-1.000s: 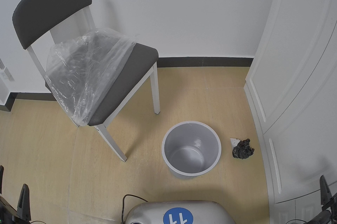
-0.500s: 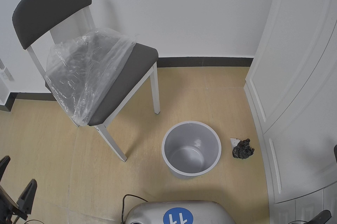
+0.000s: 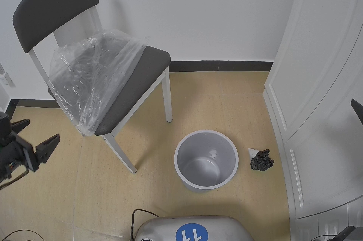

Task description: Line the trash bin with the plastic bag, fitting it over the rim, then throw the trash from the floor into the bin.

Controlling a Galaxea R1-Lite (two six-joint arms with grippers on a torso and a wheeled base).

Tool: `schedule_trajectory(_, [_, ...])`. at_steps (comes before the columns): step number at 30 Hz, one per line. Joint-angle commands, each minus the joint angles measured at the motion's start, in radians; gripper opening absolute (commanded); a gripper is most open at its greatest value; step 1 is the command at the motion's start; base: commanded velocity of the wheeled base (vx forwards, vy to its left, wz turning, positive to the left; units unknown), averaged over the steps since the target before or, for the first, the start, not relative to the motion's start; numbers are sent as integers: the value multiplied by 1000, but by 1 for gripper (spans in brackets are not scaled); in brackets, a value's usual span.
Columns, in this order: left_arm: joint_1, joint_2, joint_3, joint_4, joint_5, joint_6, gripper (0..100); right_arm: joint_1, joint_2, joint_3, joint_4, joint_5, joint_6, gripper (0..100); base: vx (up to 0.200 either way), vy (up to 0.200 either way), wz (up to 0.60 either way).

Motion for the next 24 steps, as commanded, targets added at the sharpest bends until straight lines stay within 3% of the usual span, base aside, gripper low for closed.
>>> schedule_trajectory(1, [-140,302,-115,-72,139,27,100,67,180,-46,-70,-47,47,100,0,0,0])
schedule_trajectory(7, [-195,428,-202,-73,243,64,100,84,187,-35,-70,-46,44,100,0,0,0])
schedule_trajectory(8, [-201,472,-230,-73,300,98,100,84,187,-36,-70,-44,43,100,0,0,0])
schedule_trajectory(11, [-205,512,-248,-73,366,152,100,90,187,-38,-70,-42,40,100,0,0,0])
schedule_trajectory(24, [-195,627,-267,-75,473,196,100,100,160,-29,-57,-41,35,100,0,0,0])
